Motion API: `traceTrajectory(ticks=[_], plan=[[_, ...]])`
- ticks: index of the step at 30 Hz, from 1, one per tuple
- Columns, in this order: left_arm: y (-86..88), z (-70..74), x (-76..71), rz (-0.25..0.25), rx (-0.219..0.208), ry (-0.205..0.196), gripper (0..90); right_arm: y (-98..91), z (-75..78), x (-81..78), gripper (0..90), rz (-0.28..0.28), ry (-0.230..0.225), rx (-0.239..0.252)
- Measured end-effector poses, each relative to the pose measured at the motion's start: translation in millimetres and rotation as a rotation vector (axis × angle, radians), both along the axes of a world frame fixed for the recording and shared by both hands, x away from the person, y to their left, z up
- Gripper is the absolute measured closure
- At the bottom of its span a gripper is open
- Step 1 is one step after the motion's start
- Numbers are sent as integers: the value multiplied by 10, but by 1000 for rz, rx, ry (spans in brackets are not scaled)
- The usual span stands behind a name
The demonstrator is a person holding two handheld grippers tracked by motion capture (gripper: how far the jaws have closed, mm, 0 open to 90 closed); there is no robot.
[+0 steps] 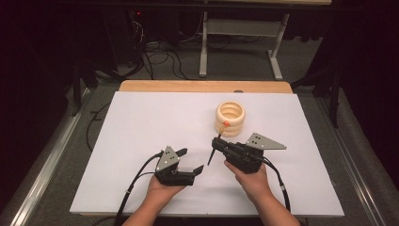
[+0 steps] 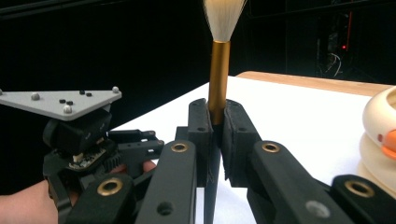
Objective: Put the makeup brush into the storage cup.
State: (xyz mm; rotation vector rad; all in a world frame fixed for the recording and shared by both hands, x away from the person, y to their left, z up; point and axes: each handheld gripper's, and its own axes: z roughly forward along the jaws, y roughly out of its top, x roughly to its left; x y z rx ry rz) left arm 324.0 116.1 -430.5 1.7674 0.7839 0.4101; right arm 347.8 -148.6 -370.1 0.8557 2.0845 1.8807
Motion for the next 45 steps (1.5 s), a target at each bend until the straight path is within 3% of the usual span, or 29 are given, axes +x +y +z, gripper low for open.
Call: traceTrajectory(ticks=[5, 10, 17, 27, 32, 36, 40, 45], plan=[[38, 0, 7, 10, -7, -7, 133, -48, -5, 8, 856, -17, -8, -10], [103, 0, 2, 31, 23, -12, 136, -105, 17, 16, 855, -35, -12, 1], [264, 70, 25, 74, 19, 13, 145, -182, 30, 15, 856, -57, -22, 0], [535, 90, -18, 104, 45, -13, 143, -307, 37, 52, 856, -110, -35, -9], [633, 75, -56, 106, 45, -18, 100, -354, 35, 71, 855, -135, -43, -18], [680, 40, -62, 124, 16, -13, 65, -384, 35, 86, 855, -150, -55, -32], [696, 4, -59, 129, 28, -8, 60, -415, 44, 93, 856, -166, -64, -40], [699, -1, -72, 116, 12, -18, 34, -474, 52, 110, 856, -189, -74, -48]])
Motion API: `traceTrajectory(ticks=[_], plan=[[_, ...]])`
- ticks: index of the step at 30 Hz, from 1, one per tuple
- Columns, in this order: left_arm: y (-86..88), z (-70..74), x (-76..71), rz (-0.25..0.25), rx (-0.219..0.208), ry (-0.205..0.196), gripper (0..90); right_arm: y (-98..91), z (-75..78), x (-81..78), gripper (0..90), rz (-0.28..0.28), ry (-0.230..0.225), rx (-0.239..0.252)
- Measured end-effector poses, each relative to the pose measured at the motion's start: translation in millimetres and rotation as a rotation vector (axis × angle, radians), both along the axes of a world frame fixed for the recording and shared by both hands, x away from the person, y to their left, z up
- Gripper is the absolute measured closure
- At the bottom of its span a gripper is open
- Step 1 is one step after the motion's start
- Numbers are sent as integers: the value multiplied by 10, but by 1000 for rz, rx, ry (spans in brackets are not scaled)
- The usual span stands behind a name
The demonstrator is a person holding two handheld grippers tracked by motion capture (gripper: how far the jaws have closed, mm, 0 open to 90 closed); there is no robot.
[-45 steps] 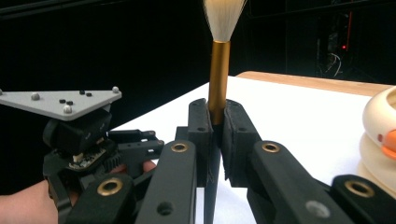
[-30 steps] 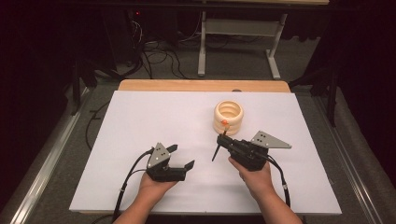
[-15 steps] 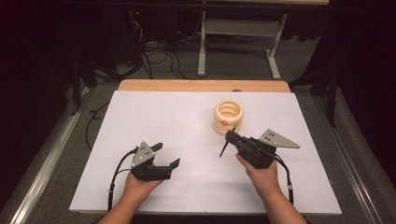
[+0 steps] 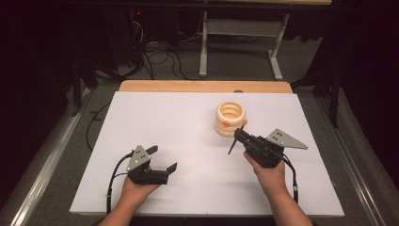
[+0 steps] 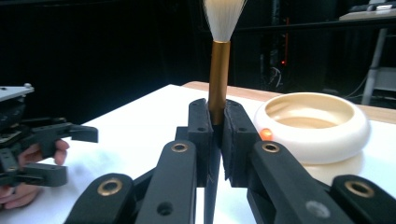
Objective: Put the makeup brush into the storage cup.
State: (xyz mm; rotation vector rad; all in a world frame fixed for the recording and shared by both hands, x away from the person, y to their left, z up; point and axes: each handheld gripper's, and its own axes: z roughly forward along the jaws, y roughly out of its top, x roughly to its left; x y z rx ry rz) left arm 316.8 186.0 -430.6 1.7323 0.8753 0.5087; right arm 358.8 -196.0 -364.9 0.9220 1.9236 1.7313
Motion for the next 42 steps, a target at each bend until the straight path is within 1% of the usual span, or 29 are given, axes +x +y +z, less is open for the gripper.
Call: traceTrajectory(ticks=[2, 4, 7, 10, 12, 13, 16, 18, 20, 27, 30, 31, 33, 37, 38, 42], plan=[[0, 4, -5, -3, -5, -5, 26, -25, 6, 6, 856, -11, -5, -2], [-1, 9, -5, -6, -16, 2, 13, -52, 12, 15, 856, -24, -12, -8], [-12, 20, -18, -10, -20, -9, 2, -95, 21, 36, 856, -44, -16, -3], [-14, 36, -27, -14, -26, -20, 0, -119, 28, 49, 856, -52, -20, -6], [-16, 42, -29, -18, -21, -22, 0, -122, 29, 58, 856, -57, -25, -9], [-15, 45, -30, -18, -20, -23, 0, -122, 32, 60, 856, -62, -18, -3], [-3, 56, -36, -16, -25, -26, 0, -119, 36, 75, 856, -72, -28, -9], [1, 58, -39, -13, -25, -29, 0, -121, 42, 81, 856, -78, -25, -7], [9, 59, -39, -23, -34, -24, 1, -122, 46, 91, 856, -89, -32, -14], [26, 71, -39, -23, -37, -26, 2, -170, 129, 150, 856, -131, -54, 8], [25, 69, -39, -27, -28, -25, 2, -183, 169, 185, 857, -139, -53, 25], [24, 69, -40, -29, -29, -25, 2, -187, 181, 203, 856, -143, -62, 23], [19, 71, -43, -32, -36, -24, 2, -189, 204, 220, 857, -148, -61, 30], [14, 72, -46, -37, -33, -22, 2, -193, 263, 264, 857, -159, -63, 44], [14, 72, -47, -39, -32, -22, 2, -196, 272, 275, 857, -160, -71, 40], [14, 72, -49, -43, -30, -20, 2, -187, 325, 319, 857, -171, -78, 51]])
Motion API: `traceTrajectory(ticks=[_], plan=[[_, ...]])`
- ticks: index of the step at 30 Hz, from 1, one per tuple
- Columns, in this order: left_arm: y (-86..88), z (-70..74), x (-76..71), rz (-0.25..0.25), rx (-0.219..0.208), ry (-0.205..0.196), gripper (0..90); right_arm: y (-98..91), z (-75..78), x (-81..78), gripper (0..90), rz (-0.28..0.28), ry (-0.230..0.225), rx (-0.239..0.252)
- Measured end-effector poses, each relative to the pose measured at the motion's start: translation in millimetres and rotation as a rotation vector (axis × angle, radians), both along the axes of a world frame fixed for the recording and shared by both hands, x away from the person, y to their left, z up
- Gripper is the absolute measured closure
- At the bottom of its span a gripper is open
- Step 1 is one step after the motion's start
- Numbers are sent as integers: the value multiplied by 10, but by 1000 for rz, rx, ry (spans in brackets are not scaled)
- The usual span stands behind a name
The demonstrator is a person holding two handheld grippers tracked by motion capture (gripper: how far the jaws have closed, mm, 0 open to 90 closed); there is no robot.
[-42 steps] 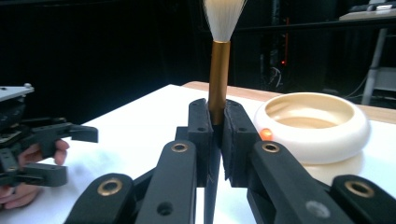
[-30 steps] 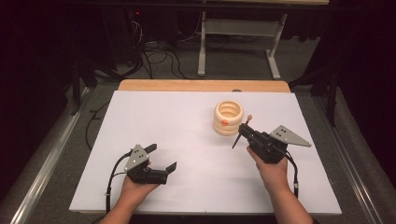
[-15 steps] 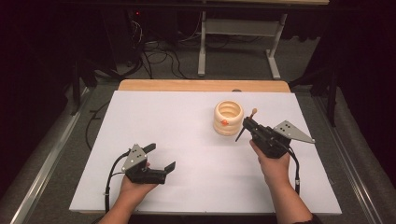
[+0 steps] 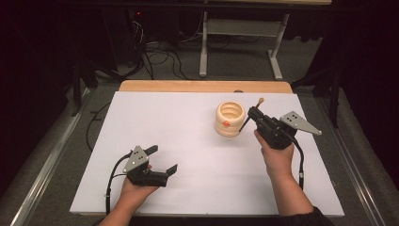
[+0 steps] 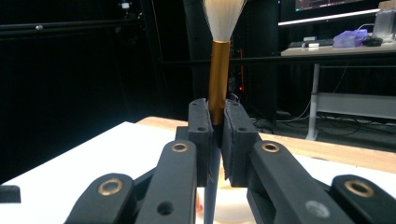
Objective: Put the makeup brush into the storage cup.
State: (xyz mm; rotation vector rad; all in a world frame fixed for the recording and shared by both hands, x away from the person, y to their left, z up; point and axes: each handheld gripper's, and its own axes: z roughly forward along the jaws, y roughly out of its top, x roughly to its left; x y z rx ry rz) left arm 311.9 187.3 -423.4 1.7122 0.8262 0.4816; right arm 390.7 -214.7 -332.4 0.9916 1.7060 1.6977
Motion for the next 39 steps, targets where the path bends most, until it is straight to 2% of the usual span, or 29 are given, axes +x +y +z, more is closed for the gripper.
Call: traceTrajectory(ticks=[12, 16, 39], plan=[[-1, 17, -14, -9, -3, -15, 2, 74, 131, 123, 857, -10, -13, 4], [1, 14, -13, -13, 1, -8, 2, 105, 165, 166, 857, -16, -20, 1], [17, 39, -37, -26, 1, -20, 2, 204, 171, 470, 857, -61, 9, -25]])
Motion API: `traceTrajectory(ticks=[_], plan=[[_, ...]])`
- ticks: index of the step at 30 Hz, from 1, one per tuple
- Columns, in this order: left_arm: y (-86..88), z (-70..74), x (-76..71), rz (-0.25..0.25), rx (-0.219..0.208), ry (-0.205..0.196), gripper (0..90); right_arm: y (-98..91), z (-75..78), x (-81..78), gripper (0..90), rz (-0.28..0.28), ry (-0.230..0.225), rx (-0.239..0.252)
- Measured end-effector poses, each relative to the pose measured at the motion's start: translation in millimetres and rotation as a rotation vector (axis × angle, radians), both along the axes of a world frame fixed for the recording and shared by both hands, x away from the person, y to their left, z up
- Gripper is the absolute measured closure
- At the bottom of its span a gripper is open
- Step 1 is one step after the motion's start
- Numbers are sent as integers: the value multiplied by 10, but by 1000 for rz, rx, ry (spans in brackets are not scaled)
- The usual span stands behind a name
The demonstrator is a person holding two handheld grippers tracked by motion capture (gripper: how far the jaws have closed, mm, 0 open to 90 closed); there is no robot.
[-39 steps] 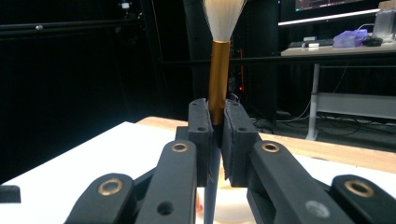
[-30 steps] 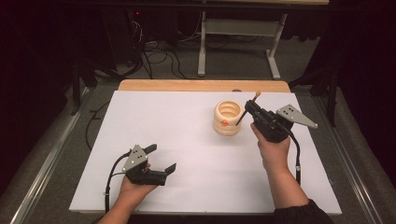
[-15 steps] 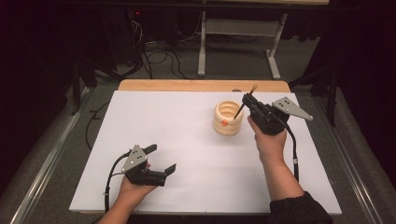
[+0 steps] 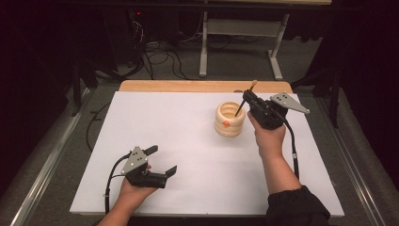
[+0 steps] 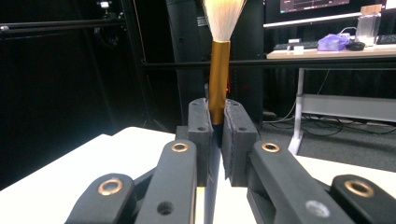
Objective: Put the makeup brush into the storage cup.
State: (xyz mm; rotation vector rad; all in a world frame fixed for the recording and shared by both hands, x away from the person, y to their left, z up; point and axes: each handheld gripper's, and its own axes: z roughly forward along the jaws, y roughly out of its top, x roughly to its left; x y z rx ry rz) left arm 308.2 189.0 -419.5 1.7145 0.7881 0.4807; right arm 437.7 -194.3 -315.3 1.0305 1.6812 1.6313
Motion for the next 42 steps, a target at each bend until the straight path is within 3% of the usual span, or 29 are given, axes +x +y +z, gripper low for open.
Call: traceTrajectory(ticks=[16, 42], plan=[[-8, 5, -6, -8, 4, -6, 2, 69, -109, 137, 856, -11, 35, -31], [4, 34, -17, -16, -5, -17, 2, 138, -278, 169, 856, 0, 82, -63]])
